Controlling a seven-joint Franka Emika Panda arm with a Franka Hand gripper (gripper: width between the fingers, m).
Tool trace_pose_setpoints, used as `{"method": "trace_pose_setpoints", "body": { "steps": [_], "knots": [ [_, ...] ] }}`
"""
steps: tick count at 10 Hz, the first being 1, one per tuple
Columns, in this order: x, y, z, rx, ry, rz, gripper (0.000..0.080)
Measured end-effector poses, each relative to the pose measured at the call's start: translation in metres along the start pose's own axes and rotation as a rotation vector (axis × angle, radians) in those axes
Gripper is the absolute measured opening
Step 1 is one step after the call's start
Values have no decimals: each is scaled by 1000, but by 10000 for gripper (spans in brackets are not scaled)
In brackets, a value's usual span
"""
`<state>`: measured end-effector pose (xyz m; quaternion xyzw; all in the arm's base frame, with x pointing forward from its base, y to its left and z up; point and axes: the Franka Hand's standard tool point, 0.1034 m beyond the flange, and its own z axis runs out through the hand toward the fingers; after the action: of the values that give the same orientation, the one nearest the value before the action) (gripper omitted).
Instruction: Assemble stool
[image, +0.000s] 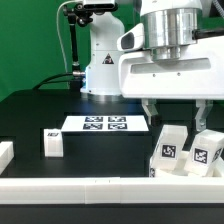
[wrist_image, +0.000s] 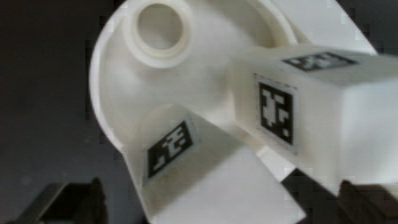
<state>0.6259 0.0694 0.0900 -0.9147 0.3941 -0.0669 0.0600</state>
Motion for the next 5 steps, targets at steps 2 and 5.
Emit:
{"method": "trace_pose_setpoints", "body": {
  "steps": [2,5],
  "knots": [
    [-2,-1,0,-6,-3,-215,649],
    [-1,0,0,-8,-1,-382,649]
  ]
}}
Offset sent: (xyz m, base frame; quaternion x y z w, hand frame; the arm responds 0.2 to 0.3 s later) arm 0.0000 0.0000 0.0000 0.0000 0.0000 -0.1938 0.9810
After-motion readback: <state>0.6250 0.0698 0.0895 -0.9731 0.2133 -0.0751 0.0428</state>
